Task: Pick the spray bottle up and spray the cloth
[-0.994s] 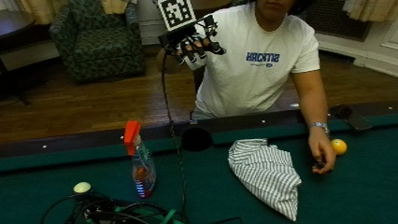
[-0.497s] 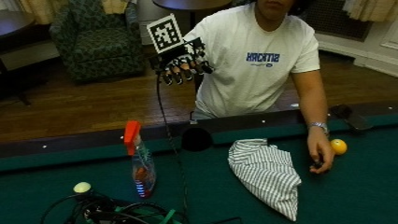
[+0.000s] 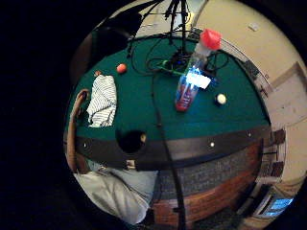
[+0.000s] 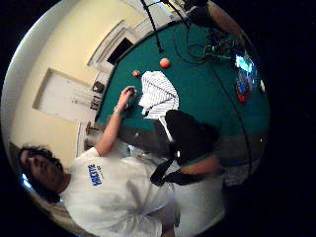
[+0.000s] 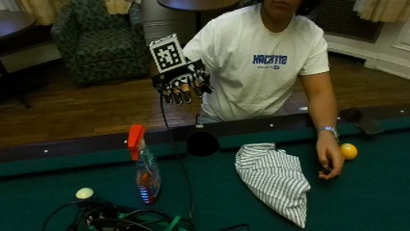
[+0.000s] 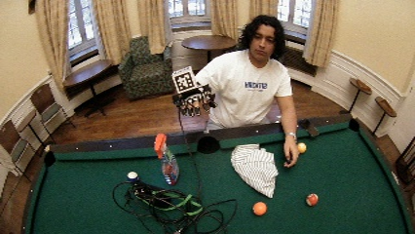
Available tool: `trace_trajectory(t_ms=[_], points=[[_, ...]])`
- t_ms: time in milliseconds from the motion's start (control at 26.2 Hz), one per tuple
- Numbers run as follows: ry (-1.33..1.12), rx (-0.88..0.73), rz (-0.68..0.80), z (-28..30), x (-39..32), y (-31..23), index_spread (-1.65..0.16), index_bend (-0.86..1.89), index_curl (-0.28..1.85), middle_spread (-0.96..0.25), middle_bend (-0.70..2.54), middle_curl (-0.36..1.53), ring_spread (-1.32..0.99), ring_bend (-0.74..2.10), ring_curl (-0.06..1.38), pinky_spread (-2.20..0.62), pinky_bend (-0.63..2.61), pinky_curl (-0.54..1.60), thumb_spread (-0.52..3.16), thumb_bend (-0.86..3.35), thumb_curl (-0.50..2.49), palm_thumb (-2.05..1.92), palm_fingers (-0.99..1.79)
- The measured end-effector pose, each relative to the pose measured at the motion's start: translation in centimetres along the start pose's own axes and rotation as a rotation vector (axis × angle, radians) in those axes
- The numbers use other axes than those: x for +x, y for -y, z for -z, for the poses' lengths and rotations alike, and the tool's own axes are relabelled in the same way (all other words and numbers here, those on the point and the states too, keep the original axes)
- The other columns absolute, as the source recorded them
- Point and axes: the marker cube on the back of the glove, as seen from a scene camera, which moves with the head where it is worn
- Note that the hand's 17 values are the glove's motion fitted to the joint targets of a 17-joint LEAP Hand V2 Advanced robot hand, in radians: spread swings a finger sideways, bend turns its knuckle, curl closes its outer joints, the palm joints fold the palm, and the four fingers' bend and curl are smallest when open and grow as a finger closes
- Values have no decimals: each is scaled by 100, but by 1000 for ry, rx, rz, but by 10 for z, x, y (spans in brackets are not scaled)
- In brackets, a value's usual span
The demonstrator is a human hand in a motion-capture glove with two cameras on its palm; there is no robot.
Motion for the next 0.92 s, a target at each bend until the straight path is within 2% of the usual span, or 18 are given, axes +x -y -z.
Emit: trace_trajectory(t_ms=[153,306,497,688,918], points=[[17,83,-14,-12,11,0,-43,17,31,-8,18,26,-3,27,26,23,32,31,117,2,28,54,49],[19,35,-80,-18,20,-11,-43,16,31,-8,18,27,-4,27,27,23,31,31,118,1,29,56,50],[37,68,-15,-25,35,-11,-43,17,31,-8,18,28,-5,26,28,23,30,31,118,-1,30,58,51],[81,1,-131,-29,49,-20,-42,17,32,-8,18,28,-5,27,28,23,29,32,118,-1,30,59,52],[208,-1,-195,-35,72,-21,-42,16,32,-8,17,29,-6,27,29,23,28,32,119,-1,31,59,53]])
